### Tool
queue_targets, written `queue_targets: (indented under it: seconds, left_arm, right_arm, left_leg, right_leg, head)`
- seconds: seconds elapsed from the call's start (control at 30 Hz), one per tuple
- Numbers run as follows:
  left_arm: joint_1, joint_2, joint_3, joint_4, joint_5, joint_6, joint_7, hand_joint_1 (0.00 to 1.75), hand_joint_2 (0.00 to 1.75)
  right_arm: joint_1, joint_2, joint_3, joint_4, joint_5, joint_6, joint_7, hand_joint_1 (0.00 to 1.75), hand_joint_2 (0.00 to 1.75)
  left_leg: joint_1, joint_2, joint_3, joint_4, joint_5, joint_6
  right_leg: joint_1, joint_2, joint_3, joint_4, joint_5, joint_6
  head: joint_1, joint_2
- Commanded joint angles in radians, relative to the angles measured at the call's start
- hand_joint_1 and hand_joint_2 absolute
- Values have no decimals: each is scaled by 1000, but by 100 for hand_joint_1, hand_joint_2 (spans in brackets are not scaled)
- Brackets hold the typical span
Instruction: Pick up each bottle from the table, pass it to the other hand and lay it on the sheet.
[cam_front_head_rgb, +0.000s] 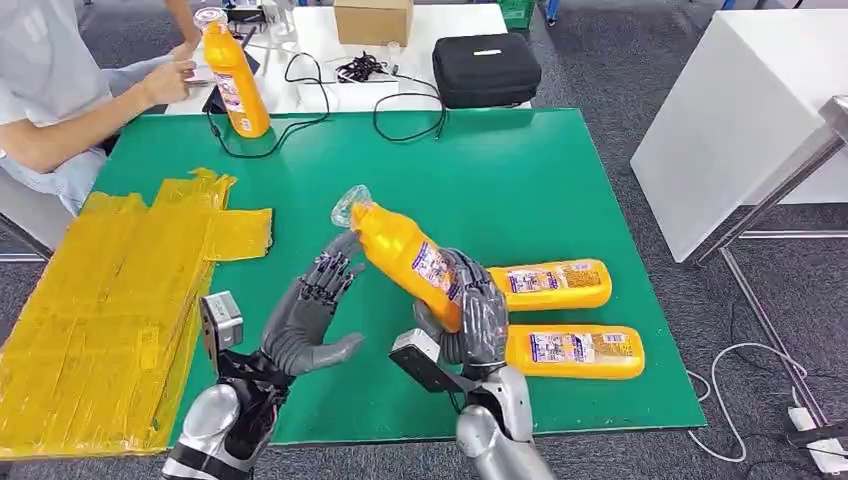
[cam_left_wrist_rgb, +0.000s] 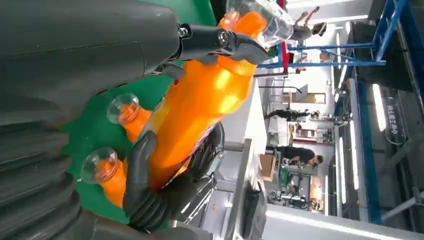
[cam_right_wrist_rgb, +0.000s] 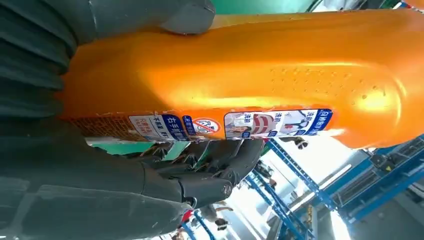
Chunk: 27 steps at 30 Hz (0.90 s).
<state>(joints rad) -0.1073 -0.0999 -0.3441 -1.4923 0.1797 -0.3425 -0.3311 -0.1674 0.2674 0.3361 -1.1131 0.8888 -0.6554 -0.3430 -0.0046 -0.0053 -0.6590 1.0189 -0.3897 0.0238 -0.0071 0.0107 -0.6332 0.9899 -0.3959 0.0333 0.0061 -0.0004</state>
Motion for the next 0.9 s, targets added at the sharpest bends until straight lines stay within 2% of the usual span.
queue_targets:
  seconds: [0.03,0.37,0.63,0.67,0.77,0.9]
  left_arm:
    - [-21,40,-17,45,32,18,7,0,175]
    - [-40,18,59,130,136,29,32,0,175]
    - [-40,12,85,152,162,29,36,0,175]
    - [-42,10,90,156,163,32,37,0,175]
    - [-47,4,108,180,173,37,44,0,175]
    - [-52,4,113,197,176,37,46,0,175]
  right_arm:
    - [-19,20,25,46,15,-18,-20,175,175]
    - [-25,37,107,75,5,-42,-43,175,175]
    - [-25,33,80,43,-14,-43,-50,175,175]
    - [-11,43,47,16,-7,-43,-63,175,175]
    - [-9,47,7,-13,-27,-43,-74,175,175]
    - [-15,43,17,1,-35,-40,-70,175,175]
  left_leg:
    - [0,0,3,-1,-1,-1]
    - [1,2,7,-1,-3,-2]
    - [0,0,3,-1,-1,-1]
    - [1,1,7,-1,-2,-2]
    - [0,-1,3,-1,-1,-1]
    - [0,0,3,-1,-1,-1]
  right_leg:
    - [0,0,3,-1,-1,-1]
    - [1,1,7,-1,-2,-1]
    - [0,-1,3,-1,-1,-1]
    - [1,0,7,-1,-2,-1]
    - [0,-2,3,-1,-2,-1]
    - [0,-1,3,-1,-1,-1]
  head:
    - [0,0]
    - [0,0]
    - [0,0]
    - [0,0]
    - [0,0]
    - [0,0]
